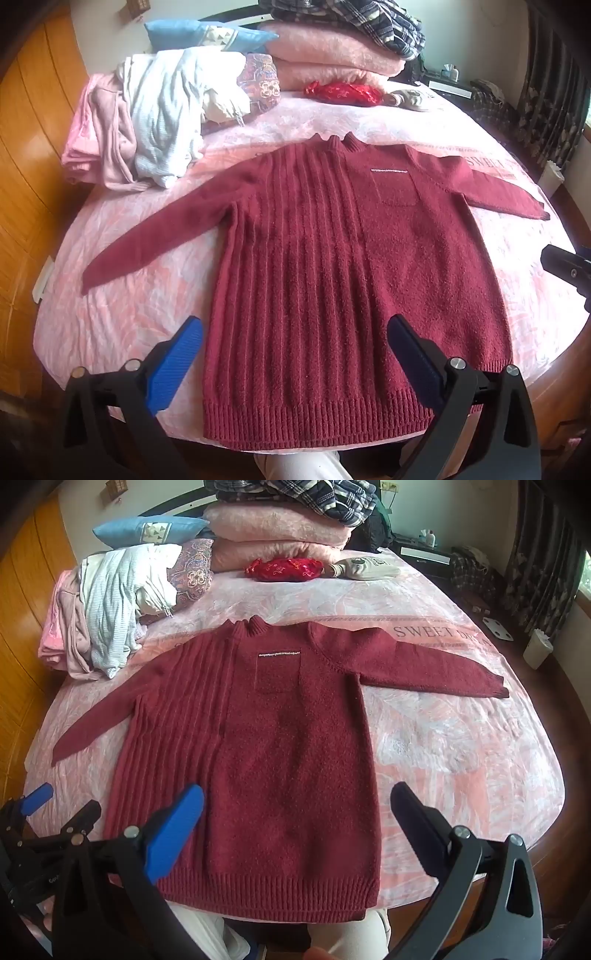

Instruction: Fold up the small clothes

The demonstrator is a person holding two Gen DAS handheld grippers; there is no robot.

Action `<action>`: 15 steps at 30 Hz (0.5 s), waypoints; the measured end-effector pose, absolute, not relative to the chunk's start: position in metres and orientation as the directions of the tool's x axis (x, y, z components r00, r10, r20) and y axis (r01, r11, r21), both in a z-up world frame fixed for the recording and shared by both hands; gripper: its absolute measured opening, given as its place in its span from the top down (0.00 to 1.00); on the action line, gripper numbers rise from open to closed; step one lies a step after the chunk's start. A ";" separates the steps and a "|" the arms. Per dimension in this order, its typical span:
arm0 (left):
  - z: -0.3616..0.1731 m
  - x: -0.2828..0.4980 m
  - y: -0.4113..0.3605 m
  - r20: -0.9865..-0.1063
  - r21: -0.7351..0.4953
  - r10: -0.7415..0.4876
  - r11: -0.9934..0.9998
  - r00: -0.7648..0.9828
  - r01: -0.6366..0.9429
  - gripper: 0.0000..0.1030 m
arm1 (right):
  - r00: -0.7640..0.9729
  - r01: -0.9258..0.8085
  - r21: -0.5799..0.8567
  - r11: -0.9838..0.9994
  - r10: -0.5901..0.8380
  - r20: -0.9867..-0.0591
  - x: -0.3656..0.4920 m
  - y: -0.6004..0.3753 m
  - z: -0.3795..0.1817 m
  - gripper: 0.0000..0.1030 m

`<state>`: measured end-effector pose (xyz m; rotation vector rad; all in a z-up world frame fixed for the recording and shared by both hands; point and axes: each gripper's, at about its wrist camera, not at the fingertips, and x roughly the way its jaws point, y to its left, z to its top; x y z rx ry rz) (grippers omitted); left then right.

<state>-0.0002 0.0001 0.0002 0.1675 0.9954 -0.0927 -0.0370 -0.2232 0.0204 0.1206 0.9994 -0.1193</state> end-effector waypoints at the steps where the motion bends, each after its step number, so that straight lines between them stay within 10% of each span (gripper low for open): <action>1: 0.000 0.000 0.000 -0.842 0.098 -0.001 0.983 0.540 0.155 0.03 | 0.539 0.156 0.049 0.987 -0.043 -0.841 -0.037 -0.223 0.021 0.02; 15: 0.003 0.006 0.003 -0.846 0.079 -0.016 0.985 0.533 0.155 0.03 | 0.523 0.192 0.034 0.981 -0.072 -0.850 -0.032 -0.239 0.014 0.02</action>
